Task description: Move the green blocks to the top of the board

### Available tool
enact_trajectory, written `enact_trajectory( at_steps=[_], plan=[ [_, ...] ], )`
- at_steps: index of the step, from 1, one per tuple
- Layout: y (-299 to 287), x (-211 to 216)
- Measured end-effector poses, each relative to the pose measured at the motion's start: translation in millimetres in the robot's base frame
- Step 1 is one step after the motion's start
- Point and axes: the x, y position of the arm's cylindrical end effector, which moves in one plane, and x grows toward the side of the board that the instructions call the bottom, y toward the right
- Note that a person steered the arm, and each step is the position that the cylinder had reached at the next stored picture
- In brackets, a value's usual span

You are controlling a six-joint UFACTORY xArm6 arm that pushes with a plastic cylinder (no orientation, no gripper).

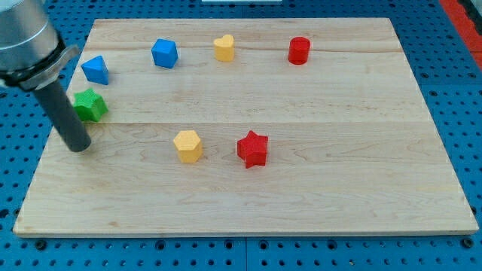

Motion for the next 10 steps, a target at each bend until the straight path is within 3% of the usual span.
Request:
enact_trajectory(
  at_steps=[1,2,4,7,10],
  plan=[
    [-40.4,3.0],
    [-47.7,-34.2],
    [-19.0,-49.1],
    [5.4,-20.4],
    [10.1,-131.6]
  ],
)
